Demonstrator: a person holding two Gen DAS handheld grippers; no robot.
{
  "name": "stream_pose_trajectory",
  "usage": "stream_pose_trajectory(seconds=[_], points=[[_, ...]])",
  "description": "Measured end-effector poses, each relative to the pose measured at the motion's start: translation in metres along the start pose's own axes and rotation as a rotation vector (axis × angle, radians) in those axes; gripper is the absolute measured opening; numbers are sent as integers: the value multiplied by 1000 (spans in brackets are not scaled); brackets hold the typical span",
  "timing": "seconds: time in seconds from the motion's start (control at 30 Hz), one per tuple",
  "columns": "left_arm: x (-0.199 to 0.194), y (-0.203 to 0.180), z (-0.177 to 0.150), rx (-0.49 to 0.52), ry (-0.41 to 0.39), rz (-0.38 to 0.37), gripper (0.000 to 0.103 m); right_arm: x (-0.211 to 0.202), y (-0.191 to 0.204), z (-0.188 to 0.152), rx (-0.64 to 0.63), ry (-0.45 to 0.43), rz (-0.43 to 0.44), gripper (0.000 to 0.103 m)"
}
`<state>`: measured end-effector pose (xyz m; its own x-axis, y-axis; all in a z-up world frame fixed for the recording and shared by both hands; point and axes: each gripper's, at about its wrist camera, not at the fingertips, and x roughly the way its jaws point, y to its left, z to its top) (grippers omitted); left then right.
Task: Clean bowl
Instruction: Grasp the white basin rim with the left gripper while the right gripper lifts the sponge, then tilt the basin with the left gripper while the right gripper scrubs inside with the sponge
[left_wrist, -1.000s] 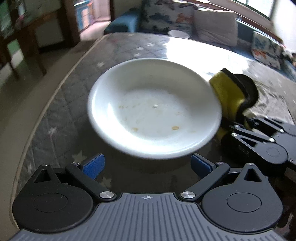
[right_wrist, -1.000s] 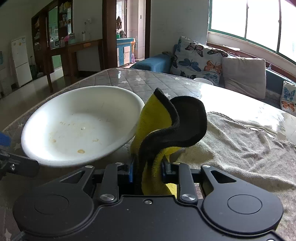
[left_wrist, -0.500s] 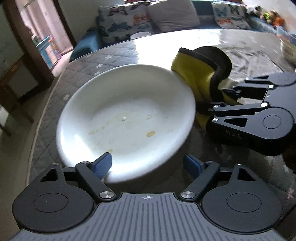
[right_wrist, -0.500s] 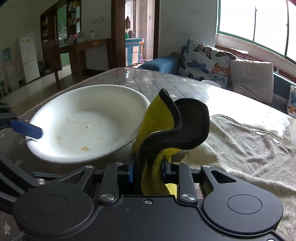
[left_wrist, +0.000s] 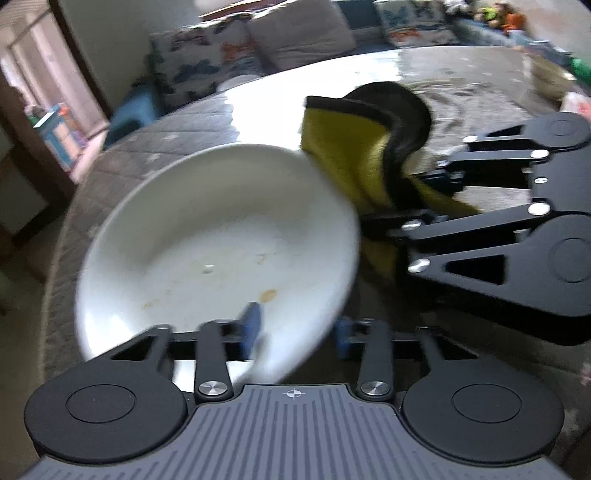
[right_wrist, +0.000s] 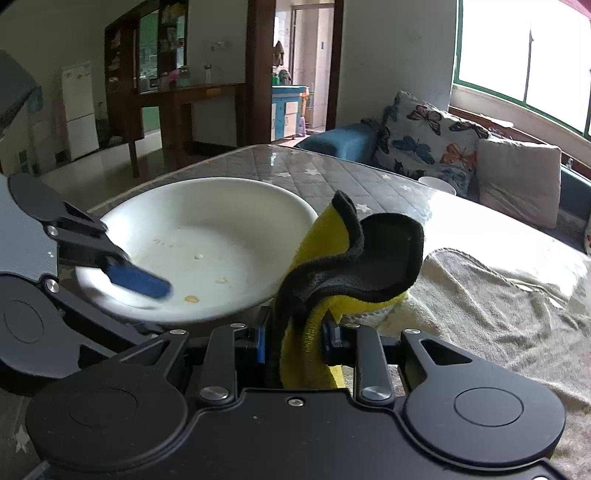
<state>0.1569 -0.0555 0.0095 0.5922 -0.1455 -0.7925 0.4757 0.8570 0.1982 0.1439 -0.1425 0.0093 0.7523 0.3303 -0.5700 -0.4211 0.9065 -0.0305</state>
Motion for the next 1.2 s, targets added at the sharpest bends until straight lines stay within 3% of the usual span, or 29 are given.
stream_pose_trajectory(seconds=[0.77, 1.2], points=[[-14, 7, -18, 65, -18, -21, 26, -25, 21, -19, -19, -3, 128, 28], [-20, 12, -29, 104, -33, -52, 26, -6, 12, -9, -89, -16, 124, 28]])
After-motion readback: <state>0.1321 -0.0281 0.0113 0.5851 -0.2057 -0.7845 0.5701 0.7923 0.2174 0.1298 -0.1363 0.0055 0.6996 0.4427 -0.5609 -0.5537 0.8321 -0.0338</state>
